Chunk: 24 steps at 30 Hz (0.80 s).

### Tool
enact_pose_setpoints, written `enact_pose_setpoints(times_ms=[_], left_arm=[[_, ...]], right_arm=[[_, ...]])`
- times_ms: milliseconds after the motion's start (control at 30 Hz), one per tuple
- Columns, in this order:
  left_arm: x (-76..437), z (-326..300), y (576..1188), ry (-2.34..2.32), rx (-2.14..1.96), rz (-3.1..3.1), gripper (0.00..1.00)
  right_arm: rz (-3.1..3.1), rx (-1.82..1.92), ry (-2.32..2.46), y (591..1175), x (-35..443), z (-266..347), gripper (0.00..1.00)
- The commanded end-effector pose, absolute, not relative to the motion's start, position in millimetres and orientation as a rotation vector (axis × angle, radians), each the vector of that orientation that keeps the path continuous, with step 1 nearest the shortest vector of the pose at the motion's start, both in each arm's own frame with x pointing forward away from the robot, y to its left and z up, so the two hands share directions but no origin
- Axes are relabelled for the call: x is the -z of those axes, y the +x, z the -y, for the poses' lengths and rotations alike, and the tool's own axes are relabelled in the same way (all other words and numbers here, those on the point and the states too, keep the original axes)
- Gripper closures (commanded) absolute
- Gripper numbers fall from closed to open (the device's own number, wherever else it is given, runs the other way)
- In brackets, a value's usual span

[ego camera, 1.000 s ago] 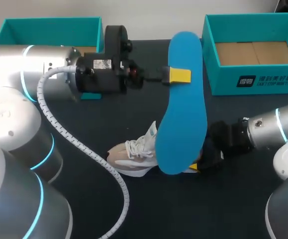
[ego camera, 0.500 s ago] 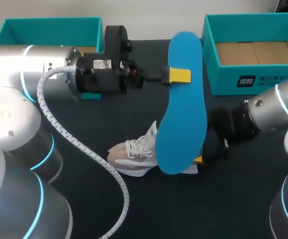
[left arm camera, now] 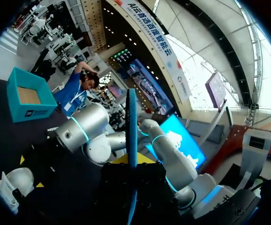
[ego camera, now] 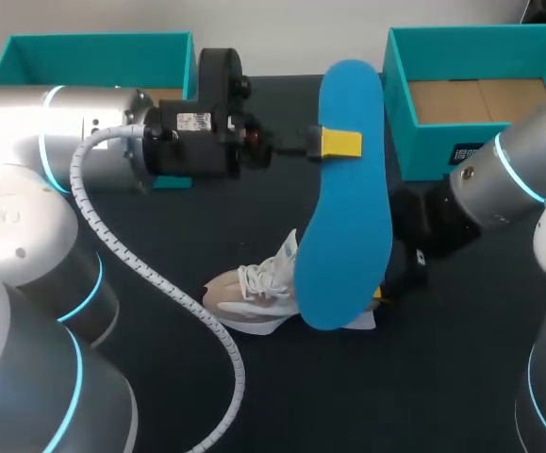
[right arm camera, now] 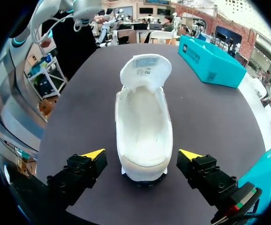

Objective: Take the shoe out of the shoebox, open the shoe tongue, remove and reinsert the insole, then place the shoe into the shoebox

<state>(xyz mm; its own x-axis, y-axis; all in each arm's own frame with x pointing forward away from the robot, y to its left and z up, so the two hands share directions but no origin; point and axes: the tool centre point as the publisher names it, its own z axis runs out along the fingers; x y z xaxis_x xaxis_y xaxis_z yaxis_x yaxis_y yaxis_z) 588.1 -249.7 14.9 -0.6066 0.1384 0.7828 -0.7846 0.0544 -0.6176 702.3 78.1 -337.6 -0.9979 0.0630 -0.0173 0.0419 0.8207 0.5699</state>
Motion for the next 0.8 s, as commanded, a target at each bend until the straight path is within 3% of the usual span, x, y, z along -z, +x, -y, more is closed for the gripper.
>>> enact_pose_setpoints(times_ms=[33,800], left_arm=[[-13.8,248.8,586.9,0.662,-1.644,1.620,1.00],[-13.8,248.8,586.9,0.662,-1.644,1.620,1.00]], right_arm=[[-2.960,-0.811,0.102,695.5,324.2,-77.2,0.00],[-3.019,-0.589,0.170,707.4,320.4,-96.8,0.00]])
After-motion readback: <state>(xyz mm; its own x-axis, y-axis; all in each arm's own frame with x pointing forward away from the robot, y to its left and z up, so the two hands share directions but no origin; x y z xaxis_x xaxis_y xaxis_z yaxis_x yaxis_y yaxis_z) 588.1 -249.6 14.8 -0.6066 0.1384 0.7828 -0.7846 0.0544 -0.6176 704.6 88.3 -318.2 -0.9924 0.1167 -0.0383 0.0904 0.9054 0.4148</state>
